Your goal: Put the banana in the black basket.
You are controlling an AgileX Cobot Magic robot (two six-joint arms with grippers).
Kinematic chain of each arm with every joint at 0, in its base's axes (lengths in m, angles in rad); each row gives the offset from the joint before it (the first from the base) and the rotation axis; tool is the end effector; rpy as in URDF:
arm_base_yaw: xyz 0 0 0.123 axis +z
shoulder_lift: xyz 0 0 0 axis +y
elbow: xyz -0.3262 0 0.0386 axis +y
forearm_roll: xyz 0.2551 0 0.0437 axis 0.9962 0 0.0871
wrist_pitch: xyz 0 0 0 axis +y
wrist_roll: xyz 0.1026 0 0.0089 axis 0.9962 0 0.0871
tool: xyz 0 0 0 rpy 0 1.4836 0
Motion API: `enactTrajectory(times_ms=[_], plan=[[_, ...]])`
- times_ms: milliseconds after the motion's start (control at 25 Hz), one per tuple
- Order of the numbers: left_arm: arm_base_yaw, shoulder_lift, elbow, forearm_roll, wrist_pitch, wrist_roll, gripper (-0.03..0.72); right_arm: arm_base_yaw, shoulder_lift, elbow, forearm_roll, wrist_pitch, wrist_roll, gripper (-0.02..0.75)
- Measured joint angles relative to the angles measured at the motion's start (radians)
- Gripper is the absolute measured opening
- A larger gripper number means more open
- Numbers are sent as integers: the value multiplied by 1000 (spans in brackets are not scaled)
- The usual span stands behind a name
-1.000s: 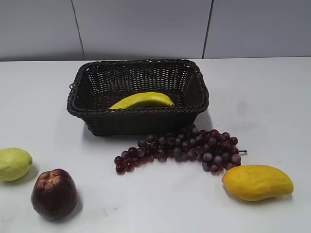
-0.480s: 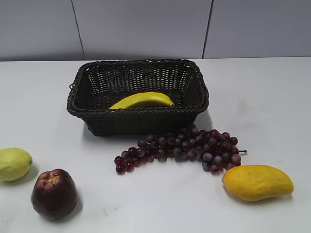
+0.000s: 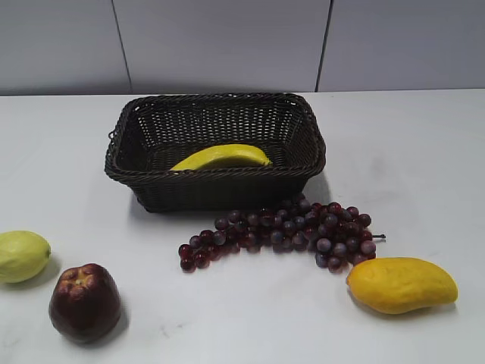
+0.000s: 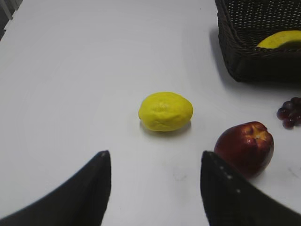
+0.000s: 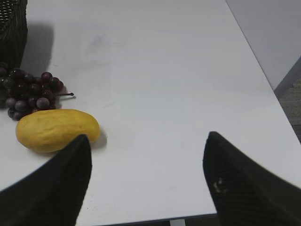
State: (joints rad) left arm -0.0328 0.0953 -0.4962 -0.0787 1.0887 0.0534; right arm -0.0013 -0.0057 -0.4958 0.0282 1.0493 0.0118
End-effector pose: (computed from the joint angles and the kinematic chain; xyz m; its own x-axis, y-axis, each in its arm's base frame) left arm -0.0187 -0.0066 0.2742 -0.5622 0.0353 -0.8263 0.0997 0.9947 -0.0254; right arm -0.0315 0.0026 0.2749 -0.4447 0.0264 -0.8953 -0.0091 0.9994 0.0340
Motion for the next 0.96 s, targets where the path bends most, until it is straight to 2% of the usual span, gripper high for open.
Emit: enactTrajectory(times_ms=[320, 960], plan=[[0, -95, 0, -1, -2, 0, 571, 0, 0, 0, 0, 0, 0, 590], [0, -101, 0, -1, -2, 0, 553, 0, 0, 0, 0, 0, -1, 590]])
